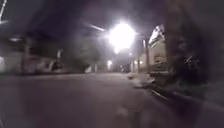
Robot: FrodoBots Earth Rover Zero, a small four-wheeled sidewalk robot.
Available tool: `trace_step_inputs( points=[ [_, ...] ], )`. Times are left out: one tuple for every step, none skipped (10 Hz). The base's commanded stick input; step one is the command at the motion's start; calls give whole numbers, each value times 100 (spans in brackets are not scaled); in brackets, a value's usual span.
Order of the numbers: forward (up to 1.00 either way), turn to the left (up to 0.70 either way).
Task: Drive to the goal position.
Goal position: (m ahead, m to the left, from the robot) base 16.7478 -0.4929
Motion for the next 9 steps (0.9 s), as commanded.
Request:
trace_step_inputs(
  points=[
    [70, -13],
    [70, 0],
    [70, 0],
    [70, 0],
    [70, 0],
    [70, 0],
    [70, 0],
    [70, 0],
    [70, 0]
  ],
)
